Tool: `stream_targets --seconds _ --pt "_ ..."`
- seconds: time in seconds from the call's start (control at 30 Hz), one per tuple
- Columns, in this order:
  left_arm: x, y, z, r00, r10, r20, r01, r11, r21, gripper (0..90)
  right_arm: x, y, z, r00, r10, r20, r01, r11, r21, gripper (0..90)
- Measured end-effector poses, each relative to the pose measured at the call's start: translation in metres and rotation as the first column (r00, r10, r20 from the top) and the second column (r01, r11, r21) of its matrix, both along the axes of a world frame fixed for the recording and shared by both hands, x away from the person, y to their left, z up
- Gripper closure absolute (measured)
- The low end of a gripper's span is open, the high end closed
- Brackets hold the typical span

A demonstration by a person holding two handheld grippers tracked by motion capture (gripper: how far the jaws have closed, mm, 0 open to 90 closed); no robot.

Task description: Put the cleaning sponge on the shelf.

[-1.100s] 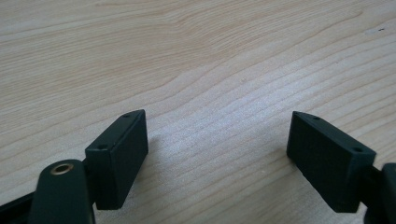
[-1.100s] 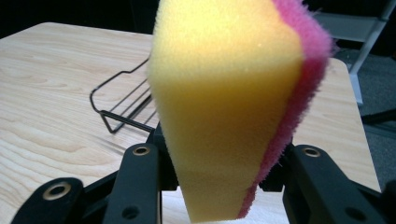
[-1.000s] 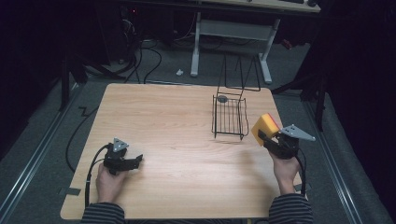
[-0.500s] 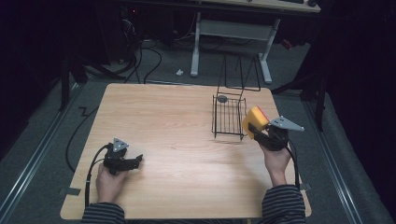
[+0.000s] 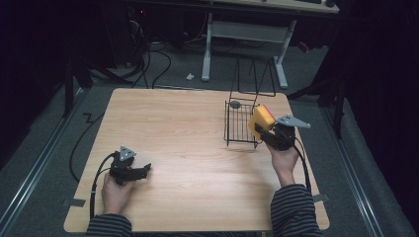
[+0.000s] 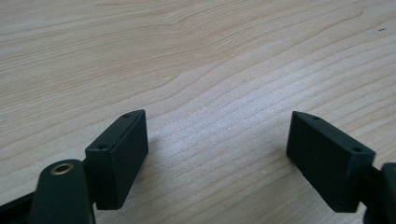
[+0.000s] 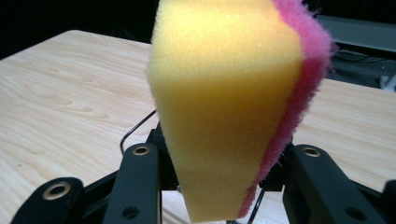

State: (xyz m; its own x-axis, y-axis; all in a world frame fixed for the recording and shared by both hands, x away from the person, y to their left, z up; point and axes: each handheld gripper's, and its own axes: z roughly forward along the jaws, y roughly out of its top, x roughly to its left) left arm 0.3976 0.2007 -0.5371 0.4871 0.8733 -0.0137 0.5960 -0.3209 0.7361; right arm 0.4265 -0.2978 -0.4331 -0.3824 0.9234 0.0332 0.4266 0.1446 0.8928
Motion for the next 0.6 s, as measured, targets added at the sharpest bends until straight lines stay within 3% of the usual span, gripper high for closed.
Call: stream_targets --seconds 0.07,0.3,0.5,0.6 --pt "0.0 0.0 0.0 1.0 0.0 0.0 0.0 1.0 0.0 21.3 0.008 0.003 -0.003 0.9999 -0.011 0.001 0.011 0.999 -0.031 60.8" --pt "0.0 0.0 0.0 1.0 0.001 0.0 -0.001 1.0 0.0 21.3 0.032 0.008 -0.014 0.9983 -0.039 -0.043 0.038 0.999 -0.024 60.9" --pt "0.0 0.0 0.0 1.0 0.002 0.0 -0.002 1.0 0.001 21.3 0.047 0.013 -0.028 0.9975 -0.069 0.015 0.07 0.994 -0.083 60.4" --pt "0.0 0.0 0.0 1.0 0.002 0.0 -0.002 1.0 0.001 21.3 0.054 0.015 -0.032 0.9972 -0.066 -0.036 0.064 0.995 -0.072 60.5"
